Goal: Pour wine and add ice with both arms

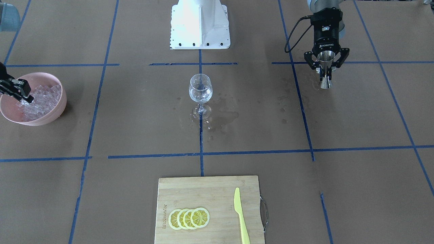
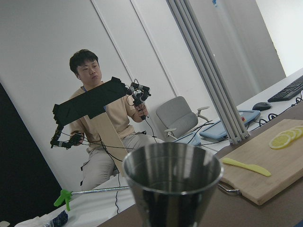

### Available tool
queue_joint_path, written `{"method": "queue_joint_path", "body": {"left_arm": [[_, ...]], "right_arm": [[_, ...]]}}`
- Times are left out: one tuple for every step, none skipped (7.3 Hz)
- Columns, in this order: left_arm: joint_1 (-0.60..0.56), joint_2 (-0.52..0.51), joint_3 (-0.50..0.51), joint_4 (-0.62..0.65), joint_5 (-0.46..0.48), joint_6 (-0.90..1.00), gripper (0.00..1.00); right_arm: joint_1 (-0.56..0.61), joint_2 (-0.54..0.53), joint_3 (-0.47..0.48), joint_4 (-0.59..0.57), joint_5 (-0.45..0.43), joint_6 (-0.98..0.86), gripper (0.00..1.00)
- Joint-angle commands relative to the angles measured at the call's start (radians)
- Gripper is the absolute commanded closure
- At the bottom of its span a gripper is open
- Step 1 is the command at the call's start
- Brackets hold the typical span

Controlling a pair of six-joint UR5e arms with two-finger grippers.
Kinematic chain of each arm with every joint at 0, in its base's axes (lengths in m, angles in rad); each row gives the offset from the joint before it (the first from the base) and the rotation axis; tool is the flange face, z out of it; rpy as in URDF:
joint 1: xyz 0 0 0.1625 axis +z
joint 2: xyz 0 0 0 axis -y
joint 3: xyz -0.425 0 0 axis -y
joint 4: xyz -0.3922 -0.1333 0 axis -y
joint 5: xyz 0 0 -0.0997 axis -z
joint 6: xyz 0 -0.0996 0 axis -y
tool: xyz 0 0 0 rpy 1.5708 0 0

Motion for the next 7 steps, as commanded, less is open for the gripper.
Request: {"method": "queue_joint_path", "body": {"left_arm": [[0.004, 0.000, 0.077, 0.000, -0.001, -0.185, 1.00], [0.008, 0.000, 0.088, 0.000, -0.001, -0.232, 1.00], [0.035, 0.000, 0.108, 0.002, -0.001, -0.370, 1.00], [0.063, 0.000, 0.114, 0.002, -0.001, -0.406, 1.00], [0.074, -0.002, 0.125, 0.005, -0.001, -0.470, 1.00], [0.079, -0.003, 0.128, 0.011, -0.003, -0.627, 1.00], [0.088, -0.011, 0.133, 0.034, -0.003, -0.709, 1.00]], "right_arm": [[0.007, -0.005, 0.048, 0.005, -0.005, 0.002, 1.00], [0.020, -0.007, 0.066, 0.006, -0.002, 0.002, 1.00], [0.020, -0.008, 0.094, 0.006, -0.002, 0.012, 1.00], [0.020, -0.007, 0.106, 0.006, 0.000, 0.012, 1.00], [0.020, -0.007, 0.129, 0.008, 0.001, 0.012, 1.00], [0.018, -0.005, 0.157, 0.006, 0.004, 0.014, 1.00], [0.018, -0.004, 0.169, 0.006, 0.015, 0.029, 1.00]]}}
